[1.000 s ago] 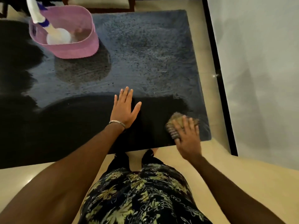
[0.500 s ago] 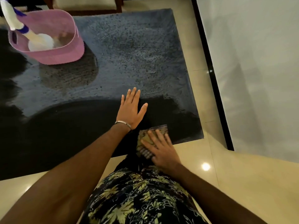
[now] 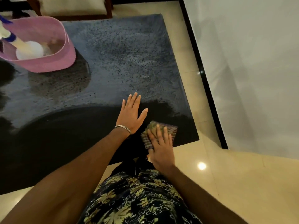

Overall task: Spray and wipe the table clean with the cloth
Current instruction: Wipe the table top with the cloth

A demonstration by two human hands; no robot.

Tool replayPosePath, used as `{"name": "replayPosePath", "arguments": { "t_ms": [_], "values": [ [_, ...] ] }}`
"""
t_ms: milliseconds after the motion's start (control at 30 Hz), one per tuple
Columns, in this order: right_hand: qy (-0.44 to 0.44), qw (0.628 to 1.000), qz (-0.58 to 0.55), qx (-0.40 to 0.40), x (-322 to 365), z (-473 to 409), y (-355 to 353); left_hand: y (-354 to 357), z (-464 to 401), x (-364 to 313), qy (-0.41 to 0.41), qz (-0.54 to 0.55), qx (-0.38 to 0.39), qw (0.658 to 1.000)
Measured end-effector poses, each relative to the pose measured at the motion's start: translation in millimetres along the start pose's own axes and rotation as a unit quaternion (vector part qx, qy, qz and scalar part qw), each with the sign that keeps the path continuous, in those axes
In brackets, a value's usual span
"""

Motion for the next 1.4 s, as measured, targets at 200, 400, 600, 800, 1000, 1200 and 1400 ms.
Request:
{"name": "replayPosePath", "arguments": {
  "t_ms": [200,400,600,800,1000,1200,1400],
  "values": [
    [0.08,0.996,-0.038,-0.02,-39,-51,-27,-10,-13,8,-0.006,0.004,-0.022,1.0],
    [0.177,0.982,-0.053,-0.041,-42,-152,-64,-23,-12,24,-0.025,0.013,-0.035,0.999],
    [0.096,0.995,-0.028,-0.014,-17,-223,-88,-37,-11,32,-0.025,0.001,-0.048,0.999],
    [0.083,0.996,-0.024,-0.008,-49,-163,-73,-31,-20,23,-0.013,0.001,-0.018,1.0],
    [0.133,0.99,-0.05,0.005,-85,-36,-36,-17,-38,-1,0.025,0.004,0.01,1.0],
    [0.146,0.988,-0.042,0.006,-86,-21,-31,-14,-50,-7,0.032,0.01,0.007,0.999],
    [0.1,0.994,-0.034,0.001,-84,-120,-63,-13,-75,-1,0.006,0.017,-0.018,1.0]
  ]
}}
Point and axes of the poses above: each hand's wrist, its own z-axis away from the middle knuckle, its own y-axis out of the palm, x = y × z, the point moved 3 cm from there along -z, towards the middle knuckle, and after that the axes turned 10 degrees about y, right-handed, at the moved point
